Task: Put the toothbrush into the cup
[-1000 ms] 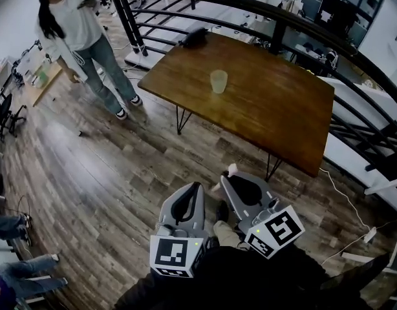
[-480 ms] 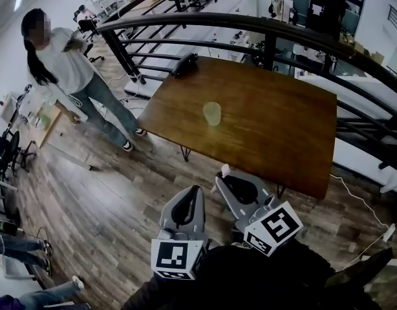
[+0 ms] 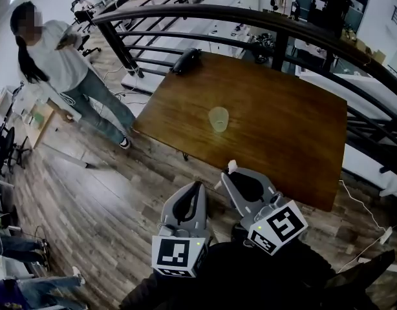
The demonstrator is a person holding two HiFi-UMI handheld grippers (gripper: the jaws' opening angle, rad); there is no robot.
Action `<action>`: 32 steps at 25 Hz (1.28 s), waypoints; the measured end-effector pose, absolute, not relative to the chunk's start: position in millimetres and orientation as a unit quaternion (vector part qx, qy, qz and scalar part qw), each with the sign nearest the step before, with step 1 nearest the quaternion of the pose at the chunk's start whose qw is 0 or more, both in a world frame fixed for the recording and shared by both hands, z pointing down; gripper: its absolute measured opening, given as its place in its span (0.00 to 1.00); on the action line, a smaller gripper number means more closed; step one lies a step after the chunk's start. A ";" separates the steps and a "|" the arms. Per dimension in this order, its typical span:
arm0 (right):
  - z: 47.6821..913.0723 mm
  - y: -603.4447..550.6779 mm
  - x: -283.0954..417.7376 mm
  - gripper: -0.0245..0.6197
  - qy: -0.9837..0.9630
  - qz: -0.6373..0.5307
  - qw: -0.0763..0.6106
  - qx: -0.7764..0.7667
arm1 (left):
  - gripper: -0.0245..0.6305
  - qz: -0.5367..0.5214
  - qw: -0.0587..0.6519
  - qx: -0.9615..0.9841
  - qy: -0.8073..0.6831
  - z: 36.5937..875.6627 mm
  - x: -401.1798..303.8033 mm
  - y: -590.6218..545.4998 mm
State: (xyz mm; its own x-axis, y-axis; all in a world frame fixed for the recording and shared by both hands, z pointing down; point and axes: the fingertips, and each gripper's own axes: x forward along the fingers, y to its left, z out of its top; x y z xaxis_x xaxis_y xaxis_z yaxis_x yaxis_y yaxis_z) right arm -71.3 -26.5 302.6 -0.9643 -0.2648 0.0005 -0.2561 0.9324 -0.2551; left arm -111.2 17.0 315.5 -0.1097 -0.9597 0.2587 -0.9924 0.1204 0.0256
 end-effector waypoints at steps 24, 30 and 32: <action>284.8 -187.7 -208.7 0.06 0.934 -0.093 0.000 -0.344 | 0.05 0.045 0.107 0.808 -0.577 302.2 -257.8 -171.3; 257.5 -207.6 -207.4 0.06 0.920 -0.059 0.033 -0.386 | 0.05 0.031 0.074 0.834 -0.545 273.5 -260.4 -194.4; 254.7 -213.7 -200.7 0.06 0.917 -0.056 0.037 -0.393 | 0.05 0.032 0.070 0.838 -0.541 270.5 -255.9 -201.6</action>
